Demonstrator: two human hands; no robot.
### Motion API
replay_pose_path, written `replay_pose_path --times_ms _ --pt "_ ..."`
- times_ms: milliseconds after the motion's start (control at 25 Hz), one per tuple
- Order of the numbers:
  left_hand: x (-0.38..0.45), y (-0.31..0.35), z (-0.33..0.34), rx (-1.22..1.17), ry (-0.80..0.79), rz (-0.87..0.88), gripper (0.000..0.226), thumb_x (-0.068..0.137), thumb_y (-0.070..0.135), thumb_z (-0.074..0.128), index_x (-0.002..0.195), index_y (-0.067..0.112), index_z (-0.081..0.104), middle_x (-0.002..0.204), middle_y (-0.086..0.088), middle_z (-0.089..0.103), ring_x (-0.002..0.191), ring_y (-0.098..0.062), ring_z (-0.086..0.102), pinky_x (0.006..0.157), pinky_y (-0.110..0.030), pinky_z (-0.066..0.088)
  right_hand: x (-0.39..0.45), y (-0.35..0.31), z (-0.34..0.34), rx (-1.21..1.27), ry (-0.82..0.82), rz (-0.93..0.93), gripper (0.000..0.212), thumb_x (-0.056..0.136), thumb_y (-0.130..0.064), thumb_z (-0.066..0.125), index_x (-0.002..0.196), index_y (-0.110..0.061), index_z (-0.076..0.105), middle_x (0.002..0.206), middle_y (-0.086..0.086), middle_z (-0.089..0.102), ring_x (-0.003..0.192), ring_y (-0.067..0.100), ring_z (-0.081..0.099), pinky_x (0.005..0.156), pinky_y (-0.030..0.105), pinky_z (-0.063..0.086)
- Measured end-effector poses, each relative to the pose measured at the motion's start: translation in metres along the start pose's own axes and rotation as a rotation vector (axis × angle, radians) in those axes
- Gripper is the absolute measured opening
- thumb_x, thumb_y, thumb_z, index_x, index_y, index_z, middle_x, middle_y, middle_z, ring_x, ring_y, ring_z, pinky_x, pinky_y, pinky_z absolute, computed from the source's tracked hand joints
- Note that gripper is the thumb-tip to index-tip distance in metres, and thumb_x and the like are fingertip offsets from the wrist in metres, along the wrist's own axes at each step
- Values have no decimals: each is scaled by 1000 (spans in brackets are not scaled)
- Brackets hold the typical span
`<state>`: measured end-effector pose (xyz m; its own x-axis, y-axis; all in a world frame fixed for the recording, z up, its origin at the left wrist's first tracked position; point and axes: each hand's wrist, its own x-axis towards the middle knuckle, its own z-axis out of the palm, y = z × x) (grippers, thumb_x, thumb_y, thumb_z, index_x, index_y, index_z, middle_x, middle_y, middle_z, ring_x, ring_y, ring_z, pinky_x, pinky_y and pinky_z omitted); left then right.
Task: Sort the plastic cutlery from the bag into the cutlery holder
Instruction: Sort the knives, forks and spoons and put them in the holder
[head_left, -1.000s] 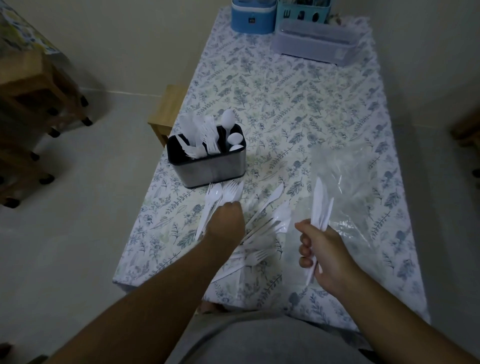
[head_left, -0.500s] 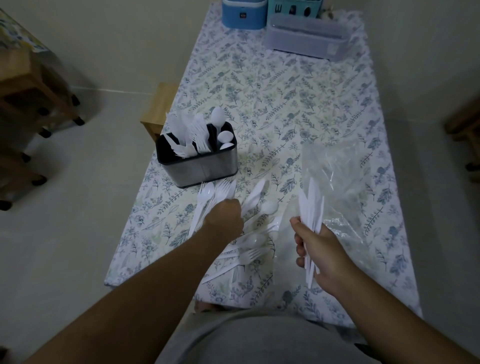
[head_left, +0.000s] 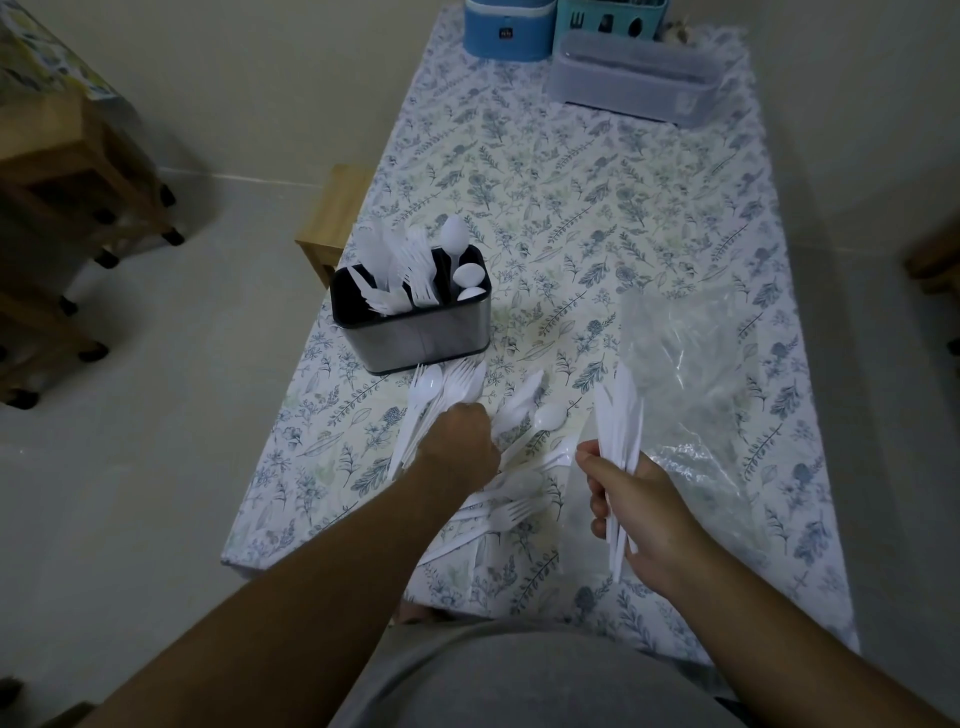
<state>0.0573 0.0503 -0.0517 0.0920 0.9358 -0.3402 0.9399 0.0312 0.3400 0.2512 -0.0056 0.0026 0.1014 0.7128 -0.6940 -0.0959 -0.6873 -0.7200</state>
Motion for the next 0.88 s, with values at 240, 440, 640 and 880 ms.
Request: replay_pose_path --times_ms 240,440,640,880 --pt "6 -6 -14 48 -108 -39 30 78 30 77 84 11 55 78 -4 52 76 -21 55 63 -29 44 -3 3 1 -11 -8 7 9 91 -15 72 100 -14 70 58 -2 48 53 14 44 49 29 42" --pt "2 -10 -20 -29 -112 -65 29 77 29 79 75 5 64 71 -8 60 66 -20 57 58 -26 45 -5 2 5 20 20 17 8 95 -22 70 98 -15 68 65 1 45 57 16 43 52 31 43" --pt "-49 15 -37 -643 29 -110 11 80 15 79 72 10 73 56 3 66 42 -5 57 43 -15 46 -8 2 18 30 -64 -39 19 89 -26 77 104 -15 72 64 -2 50 51 11 43 48 28 41" --pt "-87 40 -35 -738 26 70 10 86 17 73 76 16 76 59 5 68 49 -4 57 51 -23 49 -15 -14 41 93 -179 90 29 90 -31 74 103 -5 75 72 7 76 60 15 72 51 25 53"
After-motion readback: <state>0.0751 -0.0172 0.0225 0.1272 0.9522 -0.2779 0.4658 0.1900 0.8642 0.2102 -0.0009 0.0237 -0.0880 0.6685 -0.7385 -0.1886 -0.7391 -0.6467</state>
